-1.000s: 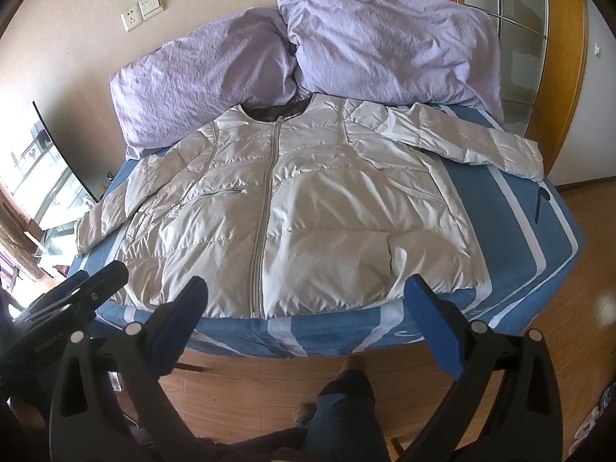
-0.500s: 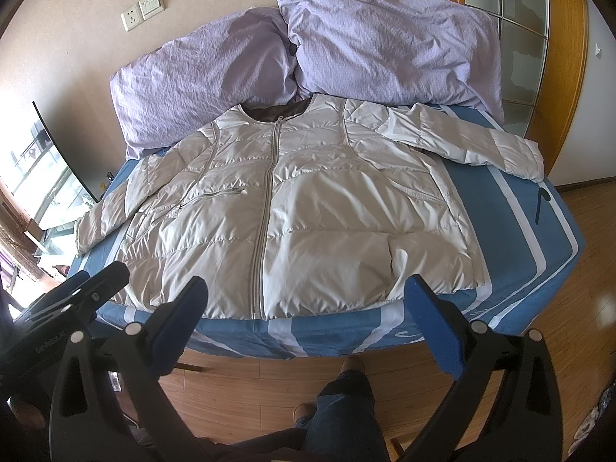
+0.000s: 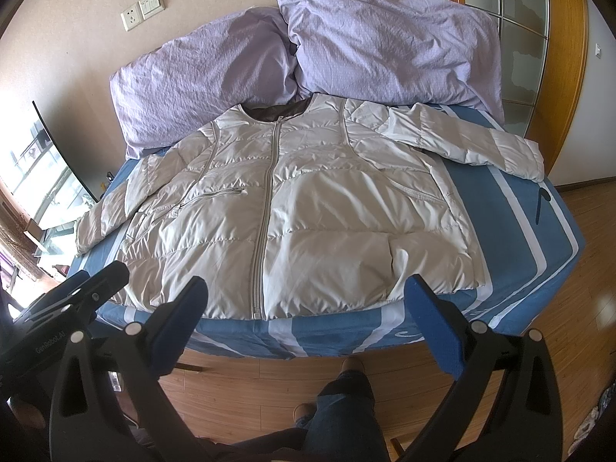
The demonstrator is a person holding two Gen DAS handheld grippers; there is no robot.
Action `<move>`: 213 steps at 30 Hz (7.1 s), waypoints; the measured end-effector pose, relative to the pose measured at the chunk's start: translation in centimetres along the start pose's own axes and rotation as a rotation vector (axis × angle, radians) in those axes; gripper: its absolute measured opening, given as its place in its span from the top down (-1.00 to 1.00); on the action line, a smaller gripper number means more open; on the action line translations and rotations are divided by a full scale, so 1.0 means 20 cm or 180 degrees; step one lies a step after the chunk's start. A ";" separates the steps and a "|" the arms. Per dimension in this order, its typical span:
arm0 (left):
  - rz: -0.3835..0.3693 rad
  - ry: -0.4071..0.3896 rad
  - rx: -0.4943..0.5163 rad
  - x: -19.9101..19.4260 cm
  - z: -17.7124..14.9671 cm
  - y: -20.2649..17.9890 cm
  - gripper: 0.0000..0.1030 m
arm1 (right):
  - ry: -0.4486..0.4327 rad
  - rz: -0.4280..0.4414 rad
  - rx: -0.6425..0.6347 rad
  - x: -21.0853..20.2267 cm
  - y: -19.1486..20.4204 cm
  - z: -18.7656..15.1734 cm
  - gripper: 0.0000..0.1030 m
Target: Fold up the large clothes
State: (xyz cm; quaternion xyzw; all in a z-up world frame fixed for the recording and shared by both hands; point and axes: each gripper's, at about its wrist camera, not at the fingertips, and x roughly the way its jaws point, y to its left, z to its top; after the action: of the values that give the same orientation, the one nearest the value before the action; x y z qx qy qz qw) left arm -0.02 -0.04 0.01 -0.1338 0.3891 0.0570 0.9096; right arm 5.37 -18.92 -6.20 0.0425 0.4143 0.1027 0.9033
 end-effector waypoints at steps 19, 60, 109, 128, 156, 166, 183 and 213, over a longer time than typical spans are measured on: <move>-0.0002 0.0002 -0.0002 0.00 0.00 0.00 -0.97 | -0.0028 0.0000 -0.0006 -0.01 0.00 0.01 -0.96; 0.0002 0.0011 -0.0005 0.00 0.00 0.00 -0.97 | -0.0032 0.0003 -0.0006 0.01 0.02 0.01 -0.96; 0.0707 0.0545 0.0063 1.04 0.55 -0.09 -0.97 | 0.0310 -0.1105 0.0941 0.90 -1.22 0.91 -0.96; 0.0867 0.0659 0.0077 1.14 0.54 -0.11 -0.97 | 0.0631 -0.1560 0.2083 1.09 -2.16 0.80 -0.74; 0.0755 0.0576 -0.0314 1.04 0.53 0.20 -0.97 | -0.0269 -0.0765 0.0678 0.98 -1.17 1.33 0.67; 0.0669 0.0512 -0.0565 0.96 0.51 0.33 -0.97 | 0.0103 0.0068 0.0058 1.17 -0.43 1.34 0.67; 0.0743 0.0376 -0.0741 0.85 0.49 0.51 -0.97 | 0.0875 0.0628 -0.0489 1.44 0.27 1.11 0.16; 0.1588 0.0290 -0.2326 0.60 0.41 1.68 -0.95 | 0.0853 -0.0015 -0.0777 1.51 0.38 1.11 -0.61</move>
State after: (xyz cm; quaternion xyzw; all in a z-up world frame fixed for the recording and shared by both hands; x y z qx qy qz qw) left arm 6.91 34.40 -9.87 -0.3509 0.4034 0.4026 0.7430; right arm 40.16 -4.58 -12.79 -0.0825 0.5155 0.1548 0.8387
